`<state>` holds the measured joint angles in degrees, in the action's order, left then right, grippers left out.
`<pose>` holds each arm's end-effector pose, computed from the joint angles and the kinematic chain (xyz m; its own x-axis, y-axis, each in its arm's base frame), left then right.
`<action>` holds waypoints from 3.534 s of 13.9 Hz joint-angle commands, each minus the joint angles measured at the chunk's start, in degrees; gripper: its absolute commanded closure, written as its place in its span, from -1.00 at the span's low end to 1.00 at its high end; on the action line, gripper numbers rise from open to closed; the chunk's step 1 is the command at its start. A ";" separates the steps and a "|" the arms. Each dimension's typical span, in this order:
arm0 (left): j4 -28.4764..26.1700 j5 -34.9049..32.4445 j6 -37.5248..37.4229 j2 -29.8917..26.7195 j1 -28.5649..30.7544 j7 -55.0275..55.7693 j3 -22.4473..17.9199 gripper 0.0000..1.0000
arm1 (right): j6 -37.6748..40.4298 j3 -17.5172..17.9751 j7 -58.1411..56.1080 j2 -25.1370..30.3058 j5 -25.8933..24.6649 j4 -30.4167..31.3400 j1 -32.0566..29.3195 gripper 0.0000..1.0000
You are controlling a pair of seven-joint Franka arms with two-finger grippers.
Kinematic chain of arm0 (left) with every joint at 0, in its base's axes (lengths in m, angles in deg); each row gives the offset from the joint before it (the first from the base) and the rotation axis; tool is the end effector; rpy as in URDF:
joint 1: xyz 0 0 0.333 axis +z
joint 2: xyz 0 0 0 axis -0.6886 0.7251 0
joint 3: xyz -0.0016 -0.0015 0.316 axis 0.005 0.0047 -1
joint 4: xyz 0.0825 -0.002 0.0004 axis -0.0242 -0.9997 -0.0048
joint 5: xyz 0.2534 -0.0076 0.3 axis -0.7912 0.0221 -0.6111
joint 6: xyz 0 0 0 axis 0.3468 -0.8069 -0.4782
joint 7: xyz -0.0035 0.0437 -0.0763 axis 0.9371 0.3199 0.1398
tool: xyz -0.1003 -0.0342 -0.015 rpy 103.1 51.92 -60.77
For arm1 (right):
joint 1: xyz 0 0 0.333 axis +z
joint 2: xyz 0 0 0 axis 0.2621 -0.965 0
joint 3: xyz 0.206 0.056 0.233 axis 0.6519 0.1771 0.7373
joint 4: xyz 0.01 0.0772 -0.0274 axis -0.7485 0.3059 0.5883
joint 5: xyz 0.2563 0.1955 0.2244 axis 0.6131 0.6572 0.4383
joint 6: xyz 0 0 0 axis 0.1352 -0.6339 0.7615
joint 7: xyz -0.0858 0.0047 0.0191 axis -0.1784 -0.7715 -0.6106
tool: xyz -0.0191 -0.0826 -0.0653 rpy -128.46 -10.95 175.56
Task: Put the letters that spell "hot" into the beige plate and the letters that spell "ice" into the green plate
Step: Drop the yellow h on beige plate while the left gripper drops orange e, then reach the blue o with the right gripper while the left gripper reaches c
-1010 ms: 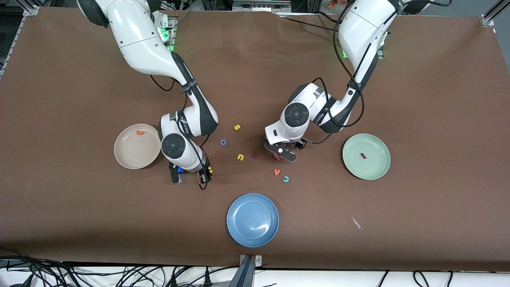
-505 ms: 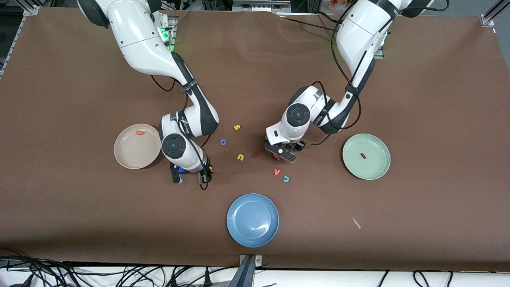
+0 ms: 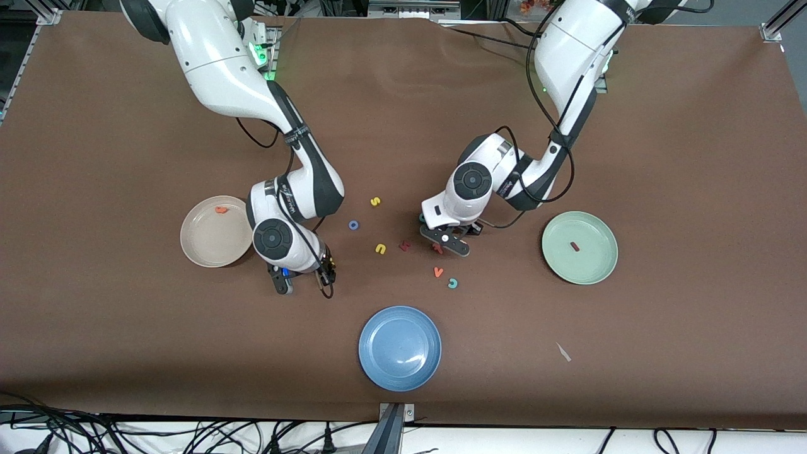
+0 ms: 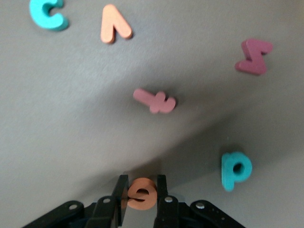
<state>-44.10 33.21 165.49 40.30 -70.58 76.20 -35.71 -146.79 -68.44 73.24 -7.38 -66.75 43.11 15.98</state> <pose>0.5446 -0.3853 0.1893 0.8857 -0.4525 -0.1042 -0.4507 -0.8917 0.0417 0.6562 0.3202 0.2023 0.5315 -0.8376 -0.1264 -0.8352 -0.5430 0.0869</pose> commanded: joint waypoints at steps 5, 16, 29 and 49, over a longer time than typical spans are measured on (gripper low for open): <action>3.53 -1.76 -16.36 -8.26 8.76 -12.91 -0.32 0.92 | 0.66 -1.53 -26.39 14.51 -12.70 17.95 0.38 1.00; -3.99 -5.45 -3.33 -2.55 24.60 -35.54 -0.58 0.92 | -19.14 -15.23 -72.79 30.45 -5.34 47.52 0.03 1.00; 2.48 -4.66 -13.30 -10.72 21.45 -34.50 0.91 -1.00 | -16.24 -11.38 -49.32 28.26 2.42 41.48 3.80 -1.00; 21.65 -2.20 -2.60 7.55 9.84 -43.58 0.91 -1.00 | -29.95 -3.73 -45.94 12.35 2.68 31.19 16.11 -1.00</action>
<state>-24.78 29.98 160.64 45.49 -60.68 43.76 -34.54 -176.98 -71.92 27.35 7.29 -65.13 77.47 31.38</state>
